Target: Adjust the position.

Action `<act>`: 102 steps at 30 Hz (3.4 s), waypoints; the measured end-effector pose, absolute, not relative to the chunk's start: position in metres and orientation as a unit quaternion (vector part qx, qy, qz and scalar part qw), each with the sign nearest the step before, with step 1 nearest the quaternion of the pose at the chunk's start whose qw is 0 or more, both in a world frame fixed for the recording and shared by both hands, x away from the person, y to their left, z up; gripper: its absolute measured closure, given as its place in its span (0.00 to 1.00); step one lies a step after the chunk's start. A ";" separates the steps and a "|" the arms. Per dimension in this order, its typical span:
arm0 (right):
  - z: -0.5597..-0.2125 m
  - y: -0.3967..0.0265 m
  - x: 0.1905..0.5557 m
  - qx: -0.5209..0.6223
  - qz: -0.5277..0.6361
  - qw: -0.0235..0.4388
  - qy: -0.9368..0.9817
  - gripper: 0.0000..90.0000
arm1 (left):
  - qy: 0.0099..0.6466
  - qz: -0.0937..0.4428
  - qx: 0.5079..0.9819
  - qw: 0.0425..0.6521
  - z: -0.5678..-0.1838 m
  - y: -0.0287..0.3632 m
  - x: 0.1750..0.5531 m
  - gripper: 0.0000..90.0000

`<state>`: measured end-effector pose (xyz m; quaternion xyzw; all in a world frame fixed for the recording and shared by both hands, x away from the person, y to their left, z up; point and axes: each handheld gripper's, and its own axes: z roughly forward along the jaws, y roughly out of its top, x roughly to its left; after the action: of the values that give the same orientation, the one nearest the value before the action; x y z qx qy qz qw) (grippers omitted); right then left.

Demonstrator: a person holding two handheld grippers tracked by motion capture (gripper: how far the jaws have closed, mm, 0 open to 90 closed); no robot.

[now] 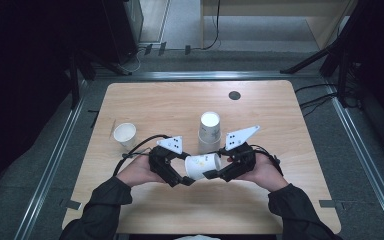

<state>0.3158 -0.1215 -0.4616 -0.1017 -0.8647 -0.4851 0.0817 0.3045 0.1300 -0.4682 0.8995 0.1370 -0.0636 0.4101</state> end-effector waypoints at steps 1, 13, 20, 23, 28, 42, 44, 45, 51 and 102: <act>-0.462 -0.121 0.316 -0.100 -0.486 0.084 -0.864 0.38 | 0.134 -0.066 0.896 0.419 -0.469 0.129 0.305 0.14; -0.462 -0.116 0.316 -0.100 -0.493 0.098 -0.859 0.38 | 0.119 -0.069 0.889 0.436 -0.475 0.126 0.306 0.19; -0.464 -0.114 0.315 -0.098 -0.485 0.095 -0.864 0.38 | 0.117 -0.067 0.893 0.429 -0.476 0.126 0.306 0.27; -0.465 -0.113 0.316 -0.099 -0.486 0.096 -0.863 0.38 | 0.118 -0.066 0.895 0.425 -0.476 0.126 0.307 0.27; -0.467 -0.114 0.315 -0.100 -0.475 0.076 -0.871 0.26 | 0.125 -0.054 0.897 0.421 -0.470 0.133 0.308 0.27; -0.472 -0.124 0.314 -0.106 -0.443 0.051 -0.889 0.26 | 0.144 -0.051 0.898 0.413 -0.448 0.156 0.312 0.27; -0.474 -0.124 0.314 -0.107 -0.443 0.052 -0.889 0.26 | 0.140 -0.049 0.911 0.385 -0.446 0.152 0.315 0.27; -0.474 -0.125 0.314 -0.110 -0.442 0.047 -0.889 0.26 | 0.141 -0.051 0.917 0.370 -0.445 0.148 0.316 0.27; -0.471 -0.131 0.315 -0.113 -0.456 0.040 -0.882 0.26 | 0.118 -0.050 0.938 0.323 -0.438 0.131 0.319 0.27; -0.480 -0.102 0.314 -0.076 -0.429 0.045 -0.899 0.37 | 0.084 -0.049 0.985 0.142 -0.441 0.081 0.323 0.29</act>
<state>0.3142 -0.1023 -0.4795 -0.0761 -0.8989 -0.4292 0.0446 0.3229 0.0809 -0.4412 0.9850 0.0843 -0.0490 0.1421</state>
